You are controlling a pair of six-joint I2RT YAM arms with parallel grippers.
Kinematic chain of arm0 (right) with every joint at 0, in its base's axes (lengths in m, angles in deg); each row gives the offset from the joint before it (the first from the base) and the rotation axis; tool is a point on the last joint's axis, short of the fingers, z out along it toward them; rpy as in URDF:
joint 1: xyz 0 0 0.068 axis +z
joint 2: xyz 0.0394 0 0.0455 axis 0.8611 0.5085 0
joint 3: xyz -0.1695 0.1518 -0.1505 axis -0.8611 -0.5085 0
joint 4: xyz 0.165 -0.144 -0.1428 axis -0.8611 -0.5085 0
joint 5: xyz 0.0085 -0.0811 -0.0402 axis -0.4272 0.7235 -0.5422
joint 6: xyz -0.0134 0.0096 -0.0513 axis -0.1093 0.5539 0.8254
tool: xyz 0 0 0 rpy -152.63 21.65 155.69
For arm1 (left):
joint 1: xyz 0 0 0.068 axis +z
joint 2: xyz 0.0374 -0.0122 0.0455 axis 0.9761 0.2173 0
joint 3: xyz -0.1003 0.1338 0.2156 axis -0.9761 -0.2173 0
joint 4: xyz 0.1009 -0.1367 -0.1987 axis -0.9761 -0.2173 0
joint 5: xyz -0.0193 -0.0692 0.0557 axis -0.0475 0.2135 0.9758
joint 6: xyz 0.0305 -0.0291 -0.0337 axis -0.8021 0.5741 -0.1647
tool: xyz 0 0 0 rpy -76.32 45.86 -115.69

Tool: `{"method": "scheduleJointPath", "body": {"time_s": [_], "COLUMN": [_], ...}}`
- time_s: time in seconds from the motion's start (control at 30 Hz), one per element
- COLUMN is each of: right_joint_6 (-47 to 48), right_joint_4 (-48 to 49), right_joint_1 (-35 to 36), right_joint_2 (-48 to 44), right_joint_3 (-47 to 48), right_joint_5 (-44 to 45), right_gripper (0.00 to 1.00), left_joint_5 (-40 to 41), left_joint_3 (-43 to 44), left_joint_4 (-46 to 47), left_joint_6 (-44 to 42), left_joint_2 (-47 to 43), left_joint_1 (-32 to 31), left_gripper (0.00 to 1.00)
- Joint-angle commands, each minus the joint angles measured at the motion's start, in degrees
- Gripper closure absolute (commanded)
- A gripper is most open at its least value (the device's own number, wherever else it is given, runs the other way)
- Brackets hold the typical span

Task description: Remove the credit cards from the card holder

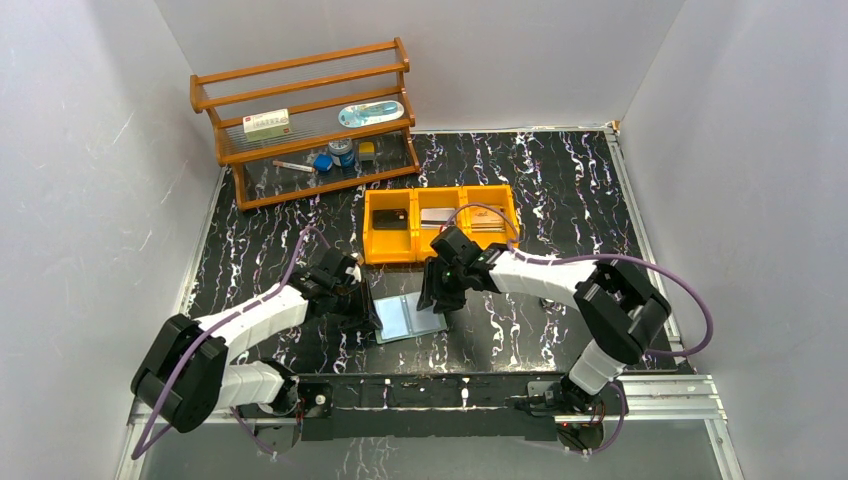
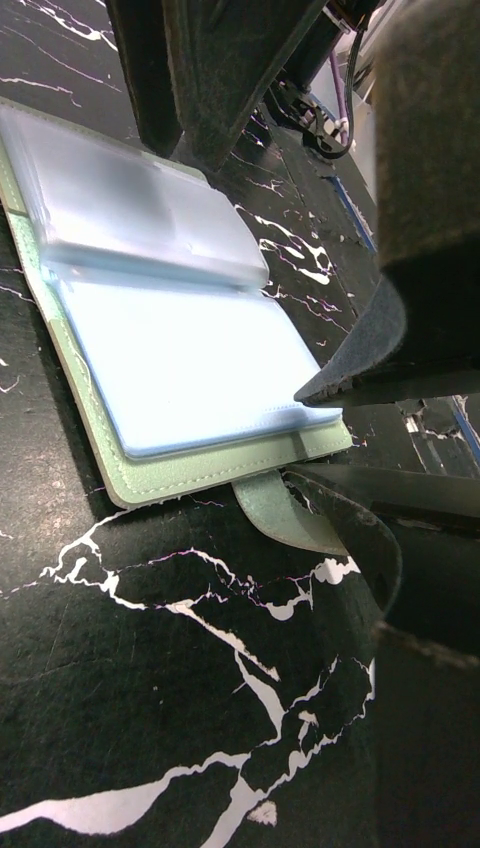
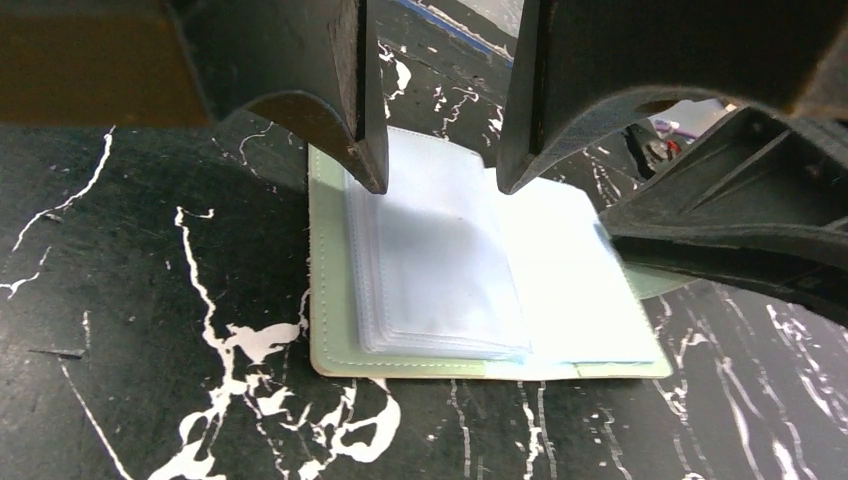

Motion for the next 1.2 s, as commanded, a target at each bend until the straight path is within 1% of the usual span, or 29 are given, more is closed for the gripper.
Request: {"method": "scheduleJointPath", "body": {"time_s": [0.0,0.13,0.23,0.37,0.53,0.67,0.77,0.87,0.93,1.1,1.17], "right_joint_6": [0.79,1.34,1.67,1.52,1.75,1.21,0.62,-0.47,-0.37,-0.57,-0.35], "right_joint_4": [-1.23,-1.72,-1.20,2.11,2.25,5.11,7.75,9.14,9.07,5.04,3.63], "right_joint_1": [0.33,0.34,0.46,1.20,1.69,1.82,1.83,2.00,2.10,2.23,2.23], "right_joint_2": [1.78,2.82,4.04,3.67,3.25,2.72,3.69,4.28,3.81,1.64,1.32], "right_joint_3": [0.67,1.07,1.40,1.87,4.40,4.10,3.88,4.01,4.08,4.48,4.77], "right_joint_5": [0.19,0.18,-1.47,-4.14,-5.06,-7.28,-10.60,-11.87,-11.40,-6.86,-6.33], "right_gripper": [0.47,0.47,0.47,0.51,0.56,0.56,0.55,0.55,0.55,0.57,0.57], "left_joint_5": [-1.50,-1.94,-2.20,-3.13,-3.88,-3.90,-4.07,-4.07,-4.07,-3.87,-3.90], "left_joint_3": [0.13,0.02,0.15,0.49,0.41,0.04,0.12,0.15,0.14,-0.02,0.06], "left_joint_4": [-0.63,-0.54,-0.33,0.06,0.58,0.93,1.05,1.04,1.04,1.05,1.07], "left_joint_6": [-0.92,-1.17,-1.35,-1.76,-1.78,-1.64,-1.63,-1.63,-1.59,-1.63,-1.63], "left_joint_2": [0.36,0.62,0.96,1.60,2.03,1.94,2.17,2.14,1.99,1.95,2.07], "left_joint_1": [-0.15,-0.15,-0.13,-0.22,-0.15,-0.20,-0.25,-0.18,-0.14,-0.13,-0.12], "left_gripper": [0.74,0.74,0.75,0.76,0.79,0.79,0.80,0.80,0.80,0.80,0.80]}}
